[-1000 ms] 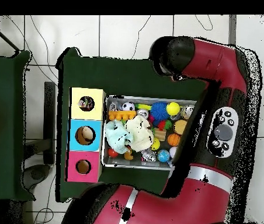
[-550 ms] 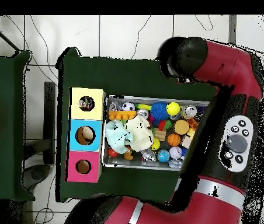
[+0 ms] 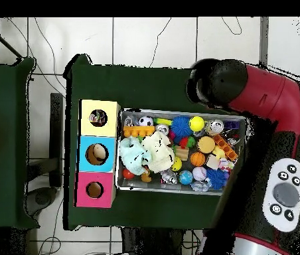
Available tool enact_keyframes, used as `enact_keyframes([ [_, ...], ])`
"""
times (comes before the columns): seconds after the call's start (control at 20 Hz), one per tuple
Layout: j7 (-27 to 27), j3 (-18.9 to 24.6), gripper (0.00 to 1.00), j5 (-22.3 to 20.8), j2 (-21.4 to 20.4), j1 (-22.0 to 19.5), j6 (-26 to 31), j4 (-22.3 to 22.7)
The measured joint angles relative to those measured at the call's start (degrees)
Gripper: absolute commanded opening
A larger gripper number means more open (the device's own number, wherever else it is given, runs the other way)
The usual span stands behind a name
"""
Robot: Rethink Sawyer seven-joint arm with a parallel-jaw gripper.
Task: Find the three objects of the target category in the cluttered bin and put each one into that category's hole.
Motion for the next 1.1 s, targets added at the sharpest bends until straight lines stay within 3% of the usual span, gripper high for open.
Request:
enact_keyframes([
  [1.1, 0.0, 0.4, 0.0, -0.2, -2.5, -4.1, -13.3, 14.5],
])
